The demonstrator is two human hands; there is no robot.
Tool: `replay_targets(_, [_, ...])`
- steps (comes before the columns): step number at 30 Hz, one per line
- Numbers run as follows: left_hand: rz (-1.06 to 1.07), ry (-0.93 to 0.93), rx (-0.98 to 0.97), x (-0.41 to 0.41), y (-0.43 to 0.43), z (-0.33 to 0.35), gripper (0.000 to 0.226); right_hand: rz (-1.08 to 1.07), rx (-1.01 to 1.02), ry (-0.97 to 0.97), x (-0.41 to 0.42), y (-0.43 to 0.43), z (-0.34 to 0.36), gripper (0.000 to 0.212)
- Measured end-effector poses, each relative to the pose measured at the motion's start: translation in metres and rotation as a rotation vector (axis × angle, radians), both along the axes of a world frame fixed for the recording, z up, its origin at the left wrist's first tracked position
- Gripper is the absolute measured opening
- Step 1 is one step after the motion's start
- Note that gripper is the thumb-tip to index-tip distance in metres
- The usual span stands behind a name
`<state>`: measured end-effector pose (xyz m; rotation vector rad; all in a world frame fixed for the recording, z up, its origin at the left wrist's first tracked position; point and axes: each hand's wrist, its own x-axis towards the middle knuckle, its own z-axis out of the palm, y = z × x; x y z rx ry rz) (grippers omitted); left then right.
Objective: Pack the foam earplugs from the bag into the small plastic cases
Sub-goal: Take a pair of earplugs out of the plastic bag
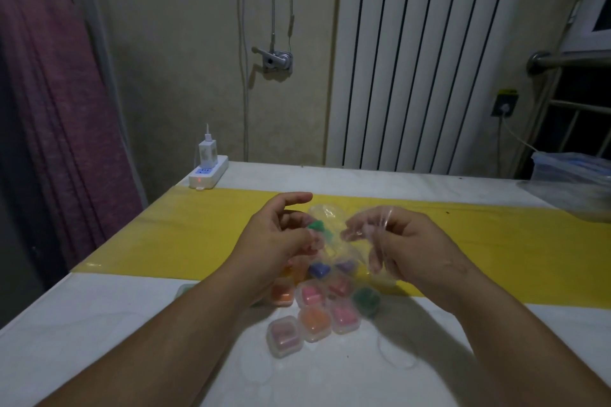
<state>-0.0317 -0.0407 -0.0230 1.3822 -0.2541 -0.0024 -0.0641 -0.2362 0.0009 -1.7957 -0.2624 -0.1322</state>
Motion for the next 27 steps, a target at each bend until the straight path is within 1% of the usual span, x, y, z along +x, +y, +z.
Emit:
replay_targets(2, [-0.009, 0.004, 0.015, -0.001, -0.001, 0.001, 0.051, 0.015, -0.114, 0.007, -0.002, 0.005, -0.002, 0.022])
replay_targets(4, [-0.01, 0.011, 0.01, -0.001, -0.001, 0.002, 0.05, 0.024, -0.168, 0.022, -0.001, 0.008, -0.003, 0.027])
replay_targets(7, [-0.017, 0.003, 0.014, -0.001, -0.001, 0.002, 0.049, 0.009, -0.125, 0.041, -0.001, 0.012, -0.005, 0.027])
replay_targets(11, [-0.009, -0.021, 0.038, 0.0, -0.002, 0.0, 0.045, -0.041, -0.105, 0.002, 0.0, 0.02, -0.008, 0.026])
replay_targets(13, [-0.013, -0.027, 0.044, 0.0, -0.003, -0.001, 0.046, -0.053, -0.146, -0.019, 0.003, 0.022, -0.013, 0.023])
replay_targets(15, [-0.024, -0.028, 0.045, 0.0, -0.003, -0.001, 0.049, -0.065, -0.187, -0.038, 0.006, 0.024, -0.02, 0.024])
replay_targets(18, [-0.035, -0.031, 0.049, -0.001, -0.003, -0.002, 0.053, -0.086, -0.142, -0.06, 0.009, 0.026, -0.021, 0.022])
replay_targets(20, [-0.039, -0.034, 0.057, -0.001, -0.004, -0.002, 0.055, -0.08, -0.154, -0.081, 0.008, 0.026, -0.02, 0.017])
replay_targets(23, [-0.035, -0.035, 0.074, -0.001, -0.005, -0.003, 0.056, -0.103, -0.168, -0.078, 0.006, 0.026, -0.019, 0.016])
replay_targets(25, [-0.028, -0.039, 0.072, -0.001, -0.005, -0.002, 0.051, -0.11, -0.139, -0.08, 0.005, 0.027, -0.018, 0.018])
replay_targets(27, [-0.015, -0.041, 0.068, -0.002, -0.005, -0.001, 0.038, -0.124, -0.044, -0.05, 0.006, 0.028, -0.018, 0.022])
